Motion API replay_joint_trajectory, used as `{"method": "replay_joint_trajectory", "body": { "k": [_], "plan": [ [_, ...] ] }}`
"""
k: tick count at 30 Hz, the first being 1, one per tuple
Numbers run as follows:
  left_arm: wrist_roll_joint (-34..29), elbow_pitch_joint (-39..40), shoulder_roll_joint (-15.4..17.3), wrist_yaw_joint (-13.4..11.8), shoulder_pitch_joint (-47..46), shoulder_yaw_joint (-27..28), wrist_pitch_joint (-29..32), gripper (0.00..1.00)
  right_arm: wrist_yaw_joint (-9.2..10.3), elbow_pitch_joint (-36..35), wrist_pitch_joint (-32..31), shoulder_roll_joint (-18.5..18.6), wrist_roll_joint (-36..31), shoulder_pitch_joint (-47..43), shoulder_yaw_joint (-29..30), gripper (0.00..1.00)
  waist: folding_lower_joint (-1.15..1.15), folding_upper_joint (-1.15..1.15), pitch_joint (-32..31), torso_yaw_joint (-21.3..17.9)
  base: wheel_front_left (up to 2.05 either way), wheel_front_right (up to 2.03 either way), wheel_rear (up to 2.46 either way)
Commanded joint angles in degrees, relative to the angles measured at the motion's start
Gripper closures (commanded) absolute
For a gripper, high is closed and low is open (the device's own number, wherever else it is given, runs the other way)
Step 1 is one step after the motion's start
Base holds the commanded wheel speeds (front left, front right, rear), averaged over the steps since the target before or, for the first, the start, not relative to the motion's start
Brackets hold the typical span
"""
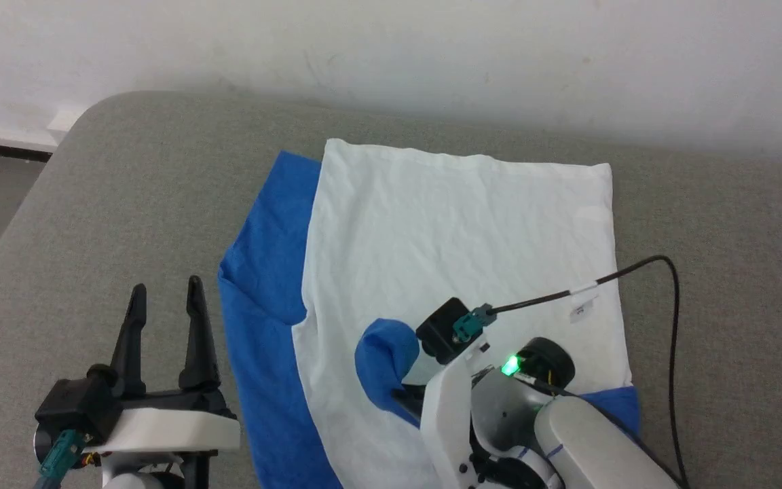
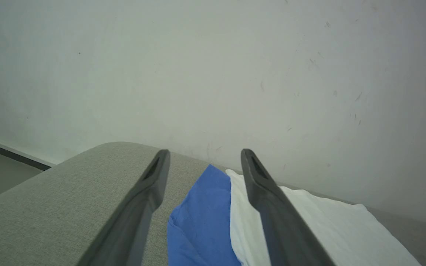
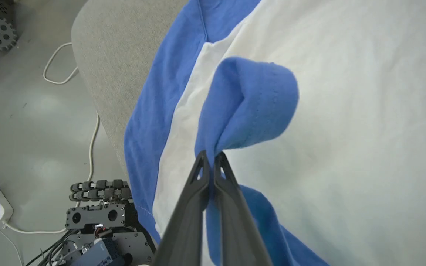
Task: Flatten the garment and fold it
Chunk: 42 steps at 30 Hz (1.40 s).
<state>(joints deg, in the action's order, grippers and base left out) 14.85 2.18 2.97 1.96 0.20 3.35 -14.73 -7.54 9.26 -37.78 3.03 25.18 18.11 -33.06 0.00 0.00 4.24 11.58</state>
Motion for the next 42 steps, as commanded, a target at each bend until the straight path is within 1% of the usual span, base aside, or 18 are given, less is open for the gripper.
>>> {"method": "replay_joint_trajectory", "body": {
  "k": [1, 2, 3, 5, 7, 10, 14, 17, 20, 23, 25, 27, 30, 33, 38, 39, 42],
  "plan": [
    [0.6, 0.0, -0.1, -0.2, 0.5, -0.3, -0.3, 0.00, 0.05, 1.7, 0.1, -0.1, 0.5, 1.2, -1.6, 1.00, 0.00, 0.00, 0.3, 0.3, 0.00, 0.00, 0.00],
    [0.6, 0.0, -0.1, -0.2, 0.4, -0.3, -0.3, 0.00, 0.05, 2.7, 0.2, -0.1, 1.0, 1.6, -2.6, 0.64, 0.00, 0.00, 0.4, 0.3, 0.00, 0.00, 0.00],
    [0.7, 0.0, -0.1, -0.3, 0.3, -0.4, -0.3, 0.00, 0.05, 3.4, 0.3, -0.1, 1.4, 2.0, -3.3, 0.00, 0.00, 0.00, 0.5, 0.3, 0.00, 0.00, 0.00],
    [0.8, 0.0, -0.1, -0.4, 0.3, -0.3, -0.3, 0.00, 0.05, 4.3, 0.6, -0.1, 2.4, 2.7, -4.3, 0.00, 0.00, 0.00, 0.7, 0.2, 0.00, 0.00, 0.00],
    [0.7, 0.1, -0.1, -0.5, 0.3, -0.1, -0.3, 0.00, 0.05, 4.0, 1.4, -0.1, 3.8, 3.3, -3.6, 0.00, 0.00, 0.00, 0.7, 0.0, 0.00, 0.00, 0.00],
    [0.5, 0.1, -0.1, -0.4, 0.5, 0.4, -0.3, 0.00, 0.05, 1.8, 4.2, -0.1, 5.3, 3.7, 1.0, 0.00, 0.00, 0.00, 0.5, -0.4, 0.00, 0.00, 0.00],
    [0.2, 0.1, -0.1, -0.3, 0.6, 0.9, -0.3, 0.00, 0.05, -2.5, 9.3, -0.1, 4.3, 2.6, 11.9, 0.00, 0.00, 0.00, -0.1, -1.1, 0.00, 0.00, 0.00],
    [0.1, 0.0, -0.1, -0.3, 0.7, 1.2, -0.3, 0.00, 0.05, -5.8, 14.3, -0.1, 3.0, 0.1, 22.5, 0.00, 0.00, 0.00, -0.5, -1.5, 0.00, 0.00, 0.00],
    [0.2, 0.1, -0.1, -0.3, 0.9, 1.3, -0.3, 0.00, 0.05, -7.5, 18.4, -0.1, 0.9, -2.9, 32.5, 0.00, 0.00, 0.00, -0.7, -2.1, 0.00, 0.00, 0.00],
    [0.3, -0.1, -0.1, -0.2, 1.0, 1.2, -0.3, 0.00, 0.05, -7.7, 19.4, -0.1, -0.9, -6.2, 40.1, 0.00, 0.00, 0.00, -0.8, -2.6, 0.00, 0.00, 0.00],
    [0.8, -0.8, -0.1, -0.3, 0.9, 1.1, -0.3, 0.00, 0.05, -7.5, 19.2, -0.1, -2.8, -8.0, 44.1, 0.00, 0.00, 0.00, -0.7, -3.0, 0.00, 0.00, 0.00],
    [1.5, -2.1, -0.1, -0.3, 0.2, 0.8, 0.0, 0.00, 0.05, -7.0, 19.2, -0.1, -2.1, -9.3, 47.4, 0.00, 0.00, 0.00, -0.5, -3.1, 0.00, 0.00, 0.00],
    [2.1, -3.7, 1.0, 0.3, -3.3, 0.7, 1.8, 0.00, 0.05, -6.7, 19.4, -0.1, -0.3, -10.5, 50.4, 0.00, 0.00, 0.00, 0.4, -3.2, 0.00, 0.00, 0.00],
    [2.8, -5.7, 3.1, 1.2, -9.6, 0.8, 4.0, 0.00, 0.05, -7.6, 19.3, -0.1, -0.5, -11.0, 51.3, 0.00, 0.00, 0.00, 2.4, -3.4, 0.00, 0.00, 0.00],
    [4.5, -12.0, 8.4, 3.0, -24.0, 0.4, 12.6, 0.00, 0.05, -10.1, 18.7, -0.1, -0.5, -9.4, 51.2, 0.00, 0.00, 0.00, 7.4, -4.5, 0.00, 0.00, 0.00],
    [4.5, -12.0, 8.4, 3.0, -24.0, 0.4, 12.6, 0.00, 0.05, -10.1, 18.7, -0.1, -0.5, -9.4, 51.2, 0.00, 0.00, 0.00, 7.4, -4.5, 0.00, 0.00, 0.00],
    [6.1, -16.6, 11.5, 3.7, -32.6, 0.1, 19.1, 0.00, 0.05, -11.7, 18.1, -0.1, -0.6, -7.8, 51.0, 0.00, 0.00, 0.00, 11.1, -5.6, 0.00, 0.00, 0.00]
  ]
}}
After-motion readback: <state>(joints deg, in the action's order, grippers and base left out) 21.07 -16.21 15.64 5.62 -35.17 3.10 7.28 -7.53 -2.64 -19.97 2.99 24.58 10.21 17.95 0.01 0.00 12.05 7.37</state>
